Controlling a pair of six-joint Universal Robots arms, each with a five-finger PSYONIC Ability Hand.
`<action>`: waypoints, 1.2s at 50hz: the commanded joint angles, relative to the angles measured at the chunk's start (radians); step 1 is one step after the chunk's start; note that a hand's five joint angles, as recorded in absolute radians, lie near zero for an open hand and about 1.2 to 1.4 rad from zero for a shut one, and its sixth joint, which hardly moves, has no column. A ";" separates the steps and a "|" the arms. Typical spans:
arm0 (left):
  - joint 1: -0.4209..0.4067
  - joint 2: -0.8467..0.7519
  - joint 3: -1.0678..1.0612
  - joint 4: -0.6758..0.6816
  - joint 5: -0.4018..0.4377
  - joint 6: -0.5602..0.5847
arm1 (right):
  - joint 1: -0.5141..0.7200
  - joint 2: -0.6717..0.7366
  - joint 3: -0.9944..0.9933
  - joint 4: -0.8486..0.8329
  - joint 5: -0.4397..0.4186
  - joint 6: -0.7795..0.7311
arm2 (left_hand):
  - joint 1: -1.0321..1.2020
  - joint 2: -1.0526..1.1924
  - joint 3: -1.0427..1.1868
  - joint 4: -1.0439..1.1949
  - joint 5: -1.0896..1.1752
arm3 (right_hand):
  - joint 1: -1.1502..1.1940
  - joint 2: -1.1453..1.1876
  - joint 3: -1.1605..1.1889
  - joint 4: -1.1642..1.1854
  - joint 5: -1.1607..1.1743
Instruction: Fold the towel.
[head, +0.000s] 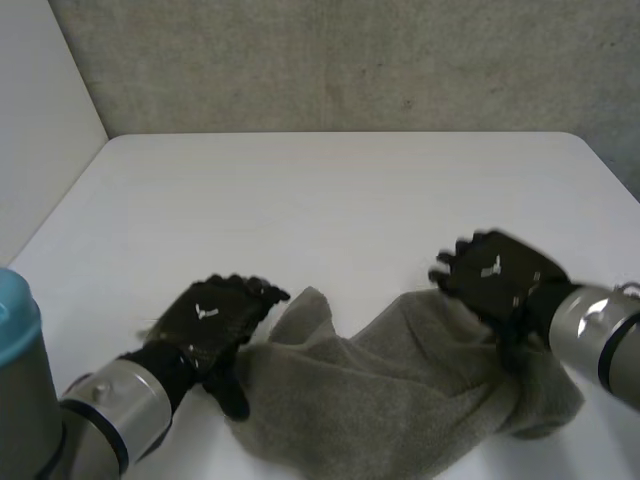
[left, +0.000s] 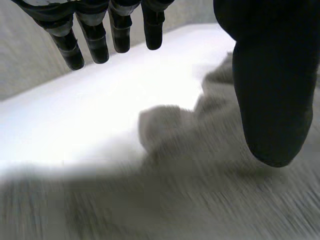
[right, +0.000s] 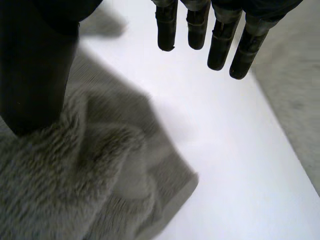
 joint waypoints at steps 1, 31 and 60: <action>0.039 0.020 0.116 0.007 -0.007 -0.001 | -0.065 0.007 -0.056 -0.069 -0.046 0.367 | 0.004 0.012 0.012 0.011 -0.011 | -0.063 -0.071 -0.069 -0.086 -0.062; 0.171 -0.167 0.029 -0.148 -0.048 0.002 | 0.030 0.578 -0.429 -0.032 -0.032 0.394 | 0.145 0.153 0.153 0.152 0.130 | 0.003 -0.005 -0.003 -0.020 0.004; 0.166 -0.161 0.001 0.035 -0.050 0.003 | 0.062 0.634 -0.500 0.009 -0.010 0.357 | 1.199 1.206 1.206 1.206 1.184 | 1.098 1.090 1.092 1.075 1.099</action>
